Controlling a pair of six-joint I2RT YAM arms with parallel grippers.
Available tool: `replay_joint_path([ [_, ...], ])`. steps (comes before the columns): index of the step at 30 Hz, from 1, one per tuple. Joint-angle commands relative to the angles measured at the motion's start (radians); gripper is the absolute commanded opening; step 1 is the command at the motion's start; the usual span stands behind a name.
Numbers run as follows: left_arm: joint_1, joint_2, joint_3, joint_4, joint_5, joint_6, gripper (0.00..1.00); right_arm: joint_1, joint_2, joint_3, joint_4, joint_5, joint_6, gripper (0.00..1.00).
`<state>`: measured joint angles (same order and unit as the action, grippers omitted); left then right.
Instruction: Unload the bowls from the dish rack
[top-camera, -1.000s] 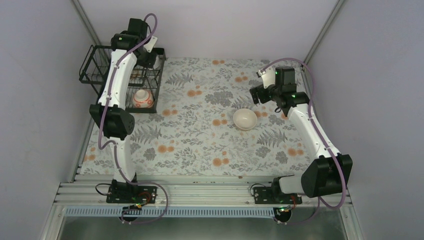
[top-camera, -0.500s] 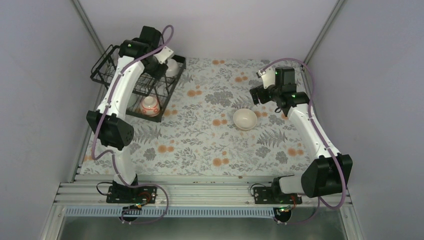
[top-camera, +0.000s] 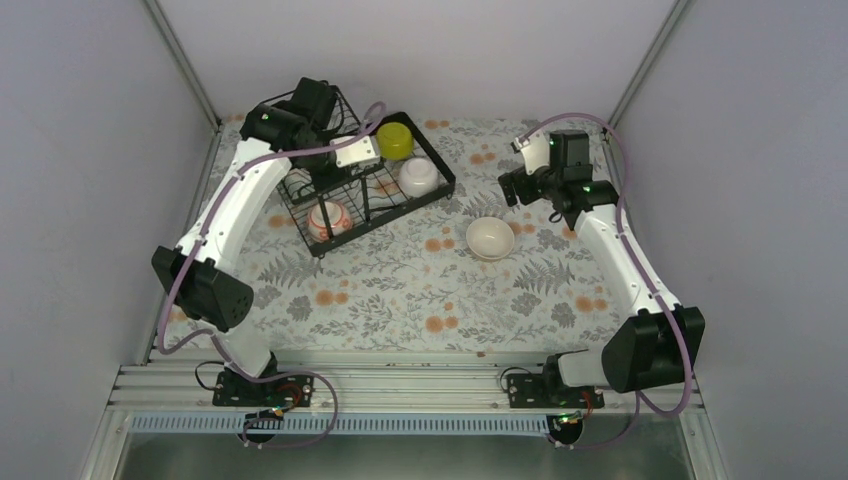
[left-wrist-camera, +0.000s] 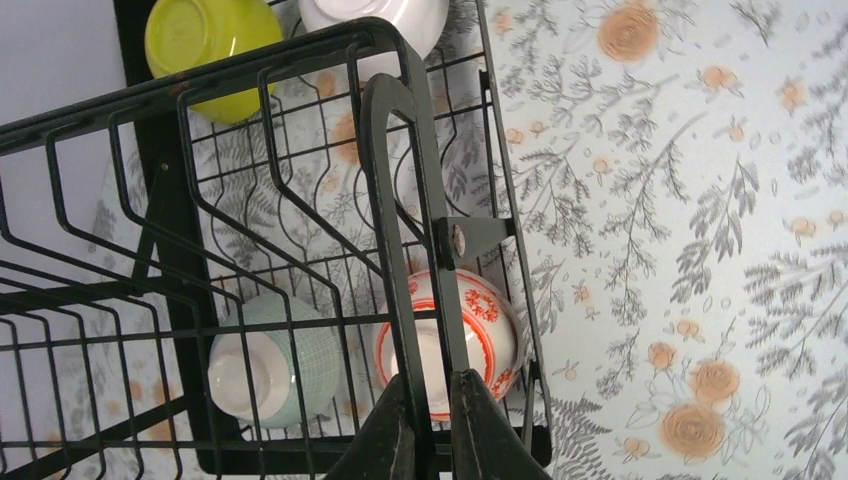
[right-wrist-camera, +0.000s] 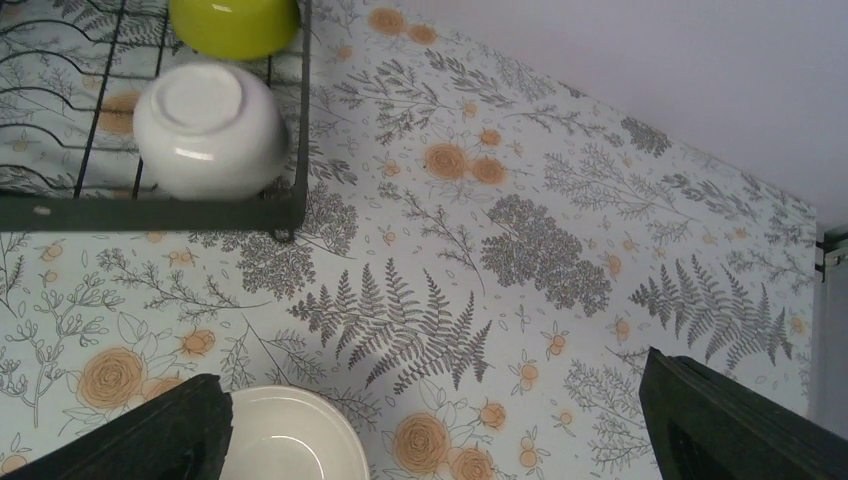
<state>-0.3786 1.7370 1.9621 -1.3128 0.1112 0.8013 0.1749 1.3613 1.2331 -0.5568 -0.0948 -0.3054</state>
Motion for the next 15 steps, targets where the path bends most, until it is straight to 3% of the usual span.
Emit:
replay_joint_path([
  [1,-0.008,-0.096,-0.069,0.082,-0.033,0.252,0.02,0.008,0.01,0.045,-0.008,0.009,-0.031,1.0],
  [12,0.048,-0.344,-0.412,0.281,-0.114,0.555,0.02,0.008,0.026,0.053,-0.01,-0.002,-0.057,1.0],
  [15,0.094,-0.365,-0.436,0.286,-0.114,0.602,0.02,0.008,0.033,0.062,-0.009,-0.011,-0.056,1.0],
])
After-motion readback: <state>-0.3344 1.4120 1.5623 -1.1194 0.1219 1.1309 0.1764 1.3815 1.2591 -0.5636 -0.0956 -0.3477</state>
